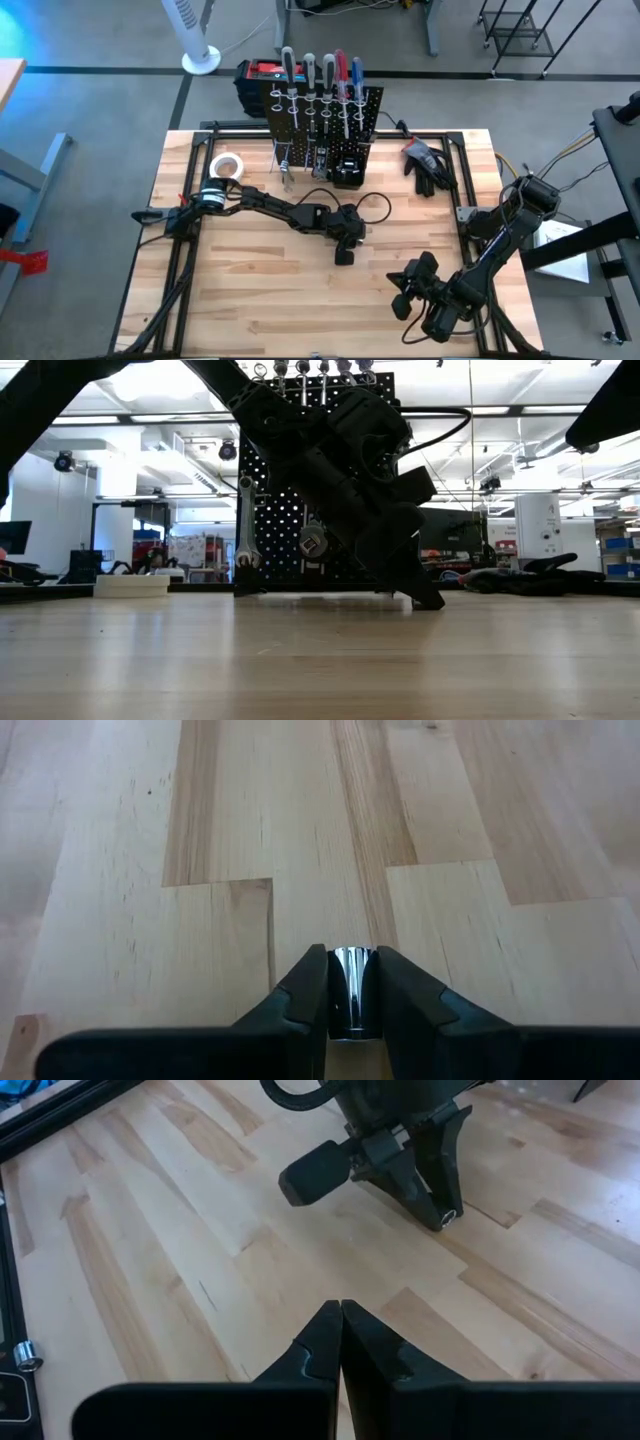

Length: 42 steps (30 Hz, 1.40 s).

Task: Hang tools onto peg board
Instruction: Put the socket wrench into the bin on the peg board

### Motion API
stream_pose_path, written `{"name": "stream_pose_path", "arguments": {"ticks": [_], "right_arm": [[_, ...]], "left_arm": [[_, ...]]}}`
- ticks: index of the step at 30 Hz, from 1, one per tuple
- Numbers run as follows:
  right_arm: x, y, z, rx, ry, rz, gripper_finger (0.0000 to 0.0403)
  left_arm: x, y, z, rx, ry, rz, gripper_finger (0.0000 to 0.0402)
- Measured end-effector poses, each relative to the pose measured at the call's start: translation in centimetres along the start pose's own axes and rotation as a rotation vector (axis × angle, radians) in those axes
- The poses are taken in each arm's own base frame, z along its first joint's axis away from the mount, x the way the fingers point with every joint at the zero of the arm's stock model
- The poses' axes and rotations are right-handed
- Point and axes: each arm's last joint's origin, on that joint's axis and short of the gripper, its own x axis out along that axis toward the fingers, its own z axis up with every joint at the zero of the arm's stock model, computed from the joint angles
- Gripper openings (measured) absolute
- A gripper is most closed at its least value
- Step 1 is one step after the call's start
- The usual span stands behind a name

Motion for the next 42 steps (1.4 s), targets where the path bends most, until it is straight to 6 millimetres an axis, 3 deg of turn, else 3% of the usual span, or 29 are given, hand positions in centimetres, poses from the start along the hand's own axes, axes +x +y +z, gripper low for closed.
{"name": "stream_pose_path", "arguments": {"ticks": [21, 42], "right_arm": [[0.2, -0.4, -0.3, -0.031, 0.020, -0.010, 0.0000], [0.4, -0.7, -0.7, -0.033, 0.027, -0.015, 0.0000]], "left_arm": [[-0.1, 0.0, 0.5, -0.041, -0.051, 0.011, 0.0052], [-7.6, 0.2, 5.0, -0.003, -0.152, 0.177, 0.0049]]}}
